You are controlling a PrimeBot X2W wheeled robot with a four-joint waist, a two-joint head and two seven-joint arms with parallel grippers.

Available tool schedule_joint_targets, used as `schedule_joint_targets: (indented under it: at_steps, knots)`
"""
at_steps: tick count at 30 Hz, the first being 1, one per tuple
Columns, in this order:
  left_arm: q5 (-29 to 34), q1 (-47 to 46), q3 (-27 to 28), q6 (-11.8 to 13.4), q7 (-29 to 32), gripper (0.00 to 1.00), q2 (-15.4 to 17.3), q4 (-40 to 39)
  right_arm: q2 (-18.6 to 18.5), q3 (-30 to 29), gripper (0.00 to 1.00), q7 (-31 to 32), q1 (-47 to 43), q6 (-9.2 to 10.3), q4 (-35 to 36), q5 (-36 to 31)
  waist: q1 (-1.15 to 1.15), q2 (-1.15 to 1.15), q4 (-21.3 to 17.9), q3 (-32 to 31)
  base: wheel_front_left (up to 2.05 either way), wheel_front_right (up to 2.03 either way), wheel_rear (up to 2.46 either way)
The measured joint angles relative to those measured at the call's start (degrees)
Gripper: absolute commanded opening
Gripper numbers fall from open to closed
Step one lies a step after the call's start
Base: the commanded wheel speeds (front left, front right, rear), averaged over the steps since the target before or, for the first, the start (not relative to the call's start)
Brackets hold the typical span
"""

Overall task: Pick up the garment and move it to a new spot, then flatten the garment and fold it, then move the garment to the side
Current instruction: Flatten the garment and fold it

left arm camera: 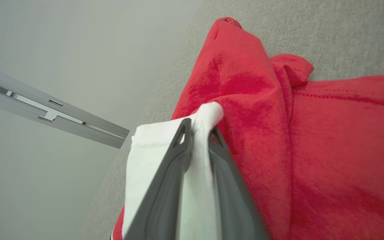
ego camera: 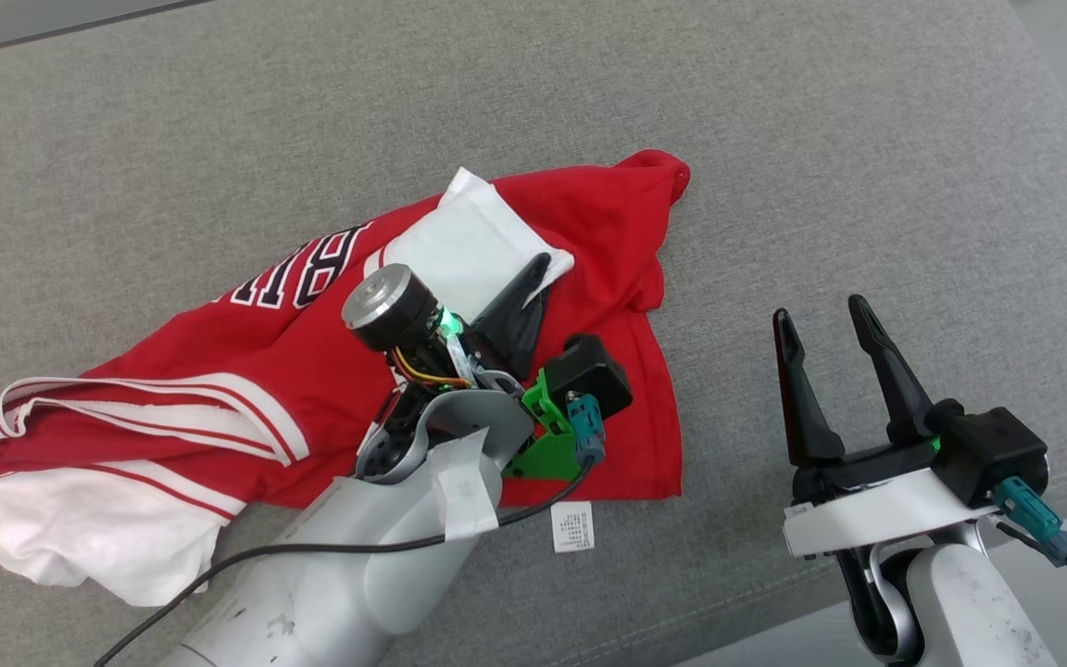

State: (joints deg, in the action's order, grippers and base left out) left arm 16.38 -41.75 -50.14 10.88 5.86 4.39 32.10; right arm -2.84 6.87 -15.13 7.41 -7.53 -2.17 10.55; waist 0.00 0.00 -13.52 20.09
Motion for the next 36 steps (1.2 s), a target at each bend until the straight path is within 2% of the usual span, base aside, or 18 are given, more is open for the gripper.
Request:
schedule_joint_targets:
  at_steps: [5, 9, 13, 16, 20, 23, 28, 33, 36]
  knots:
    - [-2.2, 0.1, 0.2, -0.3, -1.8, 0.00, 0.2, -3.7, 0.0, -0.2, 1.00, 0.0, 0.0, 0.00, -0.1, -0.1, 0.00, 0.00, 0.9, -0.4, 0.00, 0.00, 0.00]
    - [-5.3, 1.7, 1.6, -0.5, -3.4, 0.00, 0.9, -10.3, 0.0, -0.4, 1.00, 0.0, -0.1, 0.00, -0.1, -0.4, 0.00, 0.00, 2.1, -0.9, 0.00, 0.00, 0.00]
    - [-9.2, 6.3, 4.6, -0.6, -3.9, 0.00, 5.6, -18.3, 0.0, -0.3, 1.00, 0.0, -0.1, 0.00, 0.0, -0.4, 0.00, 0.00, 3.9, -1.4, 0.00, 0.00, 0.00]
    - [-10.4, 10.2, 7.1, 0.8, -3.9, 0.00, 10.2, -24.0, 0.0, -1.1, 1.00, 0.0, 0.2, 0.00, -0.1, 3.8, 0.00, 0.00, 5.5, -1.7, 0.00, 0.00, 0.00]
    - [-12.8, 15.5, 10.5, 3.1, -3.9, 0.00, 15.3, -29.9, -0.2, -0.4, 1.00, 0.0, 2.2, 0.01, -4.1, 10.3, 0.00, 0.00, 8.0, -2.1, 0.00, 0.00, 0.00]
    - [-13.9, 18.3, 12.4, 4.2, -4.0, 0.00, 18.4, -31.6, -3.7, 1.5, 1.00, 0.0, 4.5, 0.02, -7.2, 16.9, 0.00, 0.00, 9.8, -2.3, 0.00, 0.00, 0.00]
    - [-15.5, 20.6, 14.2, 4.8, -5.1, 0.00, 21.2, -31.3, -12.6, 7.1, 1.00, 0.0, 8.9, 0.02, -11.0, 31.5, 0.00, 0.00, 12.6, -2.7, 0.00, 0.00, 0.00]
    - [-15.6, 21.0, 15.0, 6.0, -6.0, 0.00, 22.1, -29.9, -20.3, 13.1, 1.00, 0.0, 13.7, 0.02, -14.4, 45.4, 0.00, 0.00, 14.7, -2.6, 0.00, 0.00, 0.00]
    - [-15.5, 21.0, 15.2, 6.2, -6.4, 0.00, 22.4, -29.4, -23.6, 16.3, 1.00, 0.0, 16.7, 0.02, -16.8, 51.7, 0.00, 0.00, 15.4, -2.0, 0.00, 0.00, 0.00]
